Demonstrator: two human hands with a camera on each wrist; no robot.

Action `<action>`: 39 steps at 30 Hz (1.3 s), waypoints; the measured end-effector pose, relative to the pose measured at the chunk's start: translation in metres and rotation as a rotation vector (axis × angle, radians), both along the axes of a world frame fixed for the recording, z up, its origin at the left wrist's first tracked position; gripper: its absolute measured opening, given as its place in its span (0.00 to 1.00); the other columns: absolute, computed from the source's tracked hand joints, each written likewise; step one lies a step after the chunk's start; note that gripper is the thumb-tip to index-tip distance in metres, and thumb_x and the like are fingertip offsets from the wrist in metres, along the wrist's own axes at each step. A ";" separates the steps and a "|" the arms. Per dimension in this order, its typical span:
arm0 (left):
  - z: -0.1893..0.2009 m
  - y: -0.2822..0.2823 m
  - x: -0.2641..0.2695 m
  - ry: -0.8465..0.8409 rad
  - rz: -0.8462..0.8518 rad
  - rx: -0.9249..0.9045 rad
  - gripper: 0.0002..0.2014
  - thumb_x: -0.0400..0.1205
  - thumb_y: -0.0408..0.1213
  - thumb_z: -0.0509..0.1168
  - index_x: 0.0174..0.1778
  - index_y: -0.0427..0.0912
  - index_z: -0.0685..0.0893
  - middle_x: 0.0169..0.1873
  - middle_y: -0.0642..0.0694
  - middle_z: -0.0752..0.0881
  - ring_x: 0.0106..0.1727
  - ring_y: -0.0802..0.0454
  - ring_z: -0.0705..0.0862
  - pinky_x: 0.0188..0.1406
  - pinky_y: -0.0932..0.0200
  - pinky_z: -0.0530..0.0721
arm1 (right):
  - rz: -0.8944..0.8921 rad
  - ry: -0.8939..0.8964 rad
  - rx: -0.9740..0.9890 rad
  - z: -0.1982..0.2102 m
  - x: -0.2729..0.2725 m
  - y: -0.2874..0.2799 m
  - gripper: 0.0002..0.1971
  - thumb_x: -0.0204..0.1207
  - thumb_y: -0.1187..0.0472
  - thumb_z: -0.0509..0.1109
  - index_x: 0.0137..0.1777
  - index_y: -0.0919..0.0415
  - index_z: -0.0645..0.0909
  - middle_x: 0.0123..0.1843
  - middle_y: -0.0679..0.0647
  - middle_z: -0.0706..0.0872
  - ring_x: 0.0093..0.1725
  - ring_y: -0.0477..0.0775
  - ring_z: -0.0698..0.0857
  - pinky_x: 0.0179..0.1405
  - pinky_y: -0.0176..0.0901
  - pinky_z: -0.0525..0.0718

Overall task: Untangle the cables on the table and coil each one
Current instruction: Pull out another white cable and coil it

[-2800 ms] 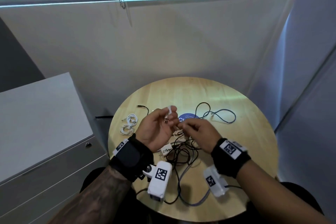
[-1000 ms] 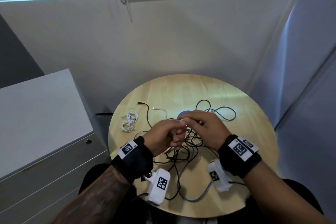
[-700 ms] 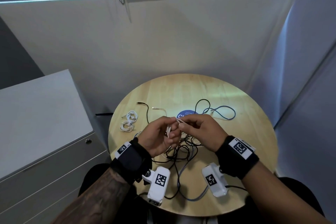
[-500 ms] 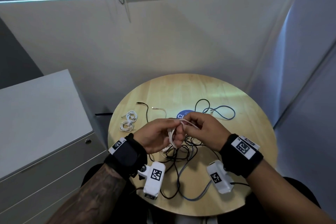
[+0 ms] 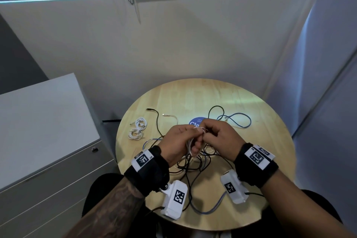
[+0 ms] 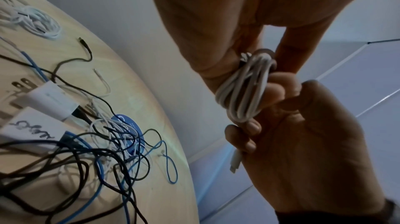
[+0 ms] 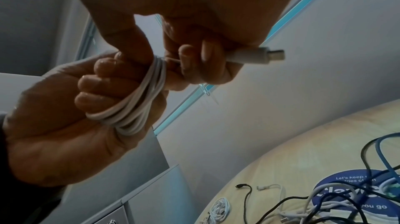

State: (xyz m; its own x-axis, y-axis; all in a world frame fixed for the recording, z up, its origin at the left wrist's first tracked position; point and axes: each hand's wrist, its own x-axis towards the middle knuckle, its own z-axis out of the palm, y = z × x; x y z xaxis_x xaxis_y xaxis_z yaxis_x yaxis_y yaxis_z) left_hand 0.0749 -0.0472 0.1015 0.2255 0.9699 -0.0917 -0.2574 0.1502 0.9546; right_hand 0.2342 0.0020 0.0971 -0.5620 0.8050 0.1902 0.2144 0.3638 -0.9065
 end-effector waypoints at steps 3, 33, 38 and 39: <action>0.001 0.002 -0.002 -0.040 -0.008 -0.056 0.16 0.82 0.38 0.64 0.29 0.37 0.72 0.20 0.45 0.68 0.19 0.53 0.64 0.20 0.64 0.62 | -0.023 0.018 0.013 -0.002 0.000 -0.001 0.07 0.68 0.55 0.67 0.37 0.59 0.80 0.33 0.56 0.85 0.35 0.56 0.82 0.41 0.59 0.81; -0.015 0.001 -0.013 0.308 0.239 0.182 0.09 0.82 0.32 0.69 0.51 0.30 0.80 0.31 0.46 0.86 0.25 0.51 0.80 0.29 0.57 0.81 | -0.113 -0.242 0.206 0.001 -0.005 0.000 0.13 0.66 0.45 0.64 0.35 0.55 0.75 0.27 0.46 0.76 0.28 0.46 0.75 0.30 0.48 0.77; -0.019 0.001 -0.014 0.615 0.280 0.313 0.15 0.87 0.52 0.58 0.42 0.46 0.79 0.30 0.55 0.79 0.33 0.56 0.75 0.37 0.54 0.75 | -0.063 -0.154 0.162 0.005 -0.009 -0.001 0.06 0.79 0.57 0.68 0.40 0.53 0.80 0.32 0.44 0.81 0.33 0.44 0.78 0.35 0.44 0.78; -0.017 0.002 -0.015 0.624 0.298 0.321 0.15 0.88 0.51 0.57 0.41 0.46 0.78 0.30 0.54 0.77 0.31 0.57 0.73 0.35 0.57 0.74 | -0.051 -0.130 0.136 0.005 -0.008 0.000 0.05 0.80 0.59 0.67 0.42 0.53 0.82 0.34 0.44 0.83 0.35 0.45 0.80 0.37 0.44 0.78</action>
State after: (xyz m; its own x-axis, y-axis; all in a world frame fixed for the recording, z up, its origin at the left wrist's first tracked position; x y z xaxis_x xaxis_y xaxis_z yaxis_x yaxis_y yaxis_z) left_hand 0.0600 -0.0448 0.0848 -0.0511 0.9823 0.1801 0.3579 -0.1504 0.9216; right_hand 0.2260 0.0021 0.1017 -0.5483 0.8048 0.2273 0.3479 0.4667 -0.8131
